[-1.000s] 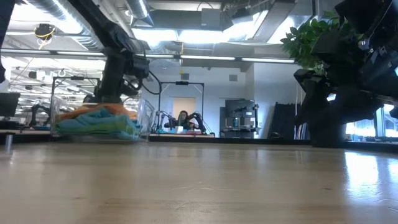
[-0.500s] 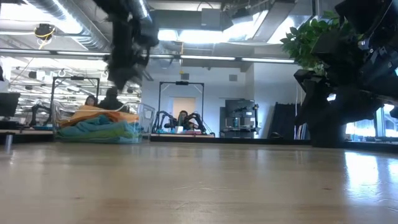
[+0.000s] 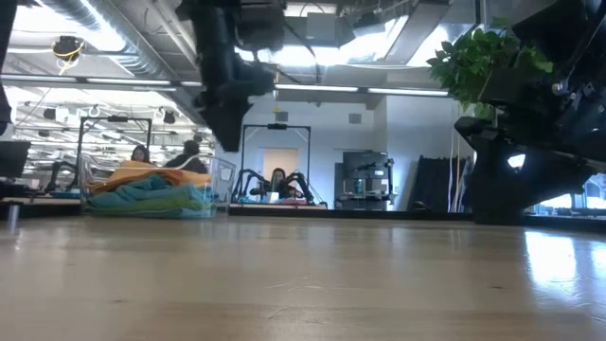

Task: Fold microfiber towels
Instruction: Adjust the transparent bin

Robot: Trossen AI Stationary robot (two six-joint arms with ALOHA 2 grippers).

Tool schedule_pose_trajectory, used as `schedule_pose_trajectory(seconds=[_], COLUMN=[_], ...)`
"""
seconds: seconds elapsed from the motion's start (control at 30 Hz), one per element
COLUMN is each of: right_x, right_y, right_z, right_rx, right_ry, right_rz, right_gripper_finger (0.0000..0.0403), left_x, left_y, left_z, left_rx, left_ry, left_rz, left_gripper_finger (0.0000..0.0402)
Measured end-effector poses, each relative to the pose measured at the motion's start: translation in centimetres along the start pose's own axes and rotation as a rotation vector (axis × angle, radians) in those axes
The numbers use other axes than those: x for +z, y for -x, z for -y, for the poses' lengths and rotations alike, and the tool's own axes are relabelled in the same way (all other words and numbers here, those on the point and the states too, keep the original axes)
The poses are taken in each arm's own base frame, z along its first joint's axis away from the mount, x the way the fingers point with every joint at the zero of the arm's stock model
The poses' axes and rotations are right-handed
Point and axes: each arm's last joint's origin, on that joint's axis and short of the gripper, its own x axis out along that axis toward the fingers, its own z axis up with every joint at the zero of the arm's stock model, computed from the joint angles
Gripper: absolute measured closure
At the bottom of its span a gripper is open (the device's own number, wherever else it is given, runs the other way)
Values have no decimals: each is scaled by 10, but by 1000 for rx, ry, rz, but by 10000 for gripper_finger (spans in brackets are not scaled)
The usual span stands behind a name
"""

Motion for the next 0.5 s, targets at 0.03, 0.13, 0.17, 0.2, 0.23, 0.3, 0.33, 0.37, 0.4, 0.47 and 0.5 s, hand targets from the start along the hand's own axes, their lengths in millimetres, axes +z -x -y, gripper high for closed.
schedule_pose_trajectory(seconds=[0.03,0.13,0.17,0.2,0.23,0.3,0.33,0.37,0.4,0.47,0.5], right_x=[0,0,0,0,0,-1,-2,-2,-3,-4,-5], right_y=[0,0,0,0,0,0,0,0,0,0,0], right_z=[0,0,0,0,0,0,0,0,0,0,-1], right_rx=[0,1,1,1,1,3,3,4,4,6,6], right_ry=[-1,-6,-6,-5,-5,-2,-1,-6,-15,-26,-36], right_rz=[0,2,2,1,-3,-13,-18,-24,-30,-43,-49], right_gripper_finger=[244,244,244,244,244,244,244,244,244,244,244], left_x=[-3,-10,-10,-11,-12,-14,-16,-18,-19,-24,-28], left_y=[-3,-13,-19,-25,-31,-44,-50,-55,-59,-66,-68], left_z=[7,17,17,18,17,14,12,9,7,3,1], left_rx=[13,145,200,246,284,350,374,395,406,418,427], left_ry=[-17,-62,-73,-85,-96,-108,-106,-105,-102,-101,-106], left_rz=[-23,-68,-72,-77,-93,-135,-158,-182,-194,-224,-251], left_gripper_finger=[261,261,261,261,261,261,261,261,261,261,261])
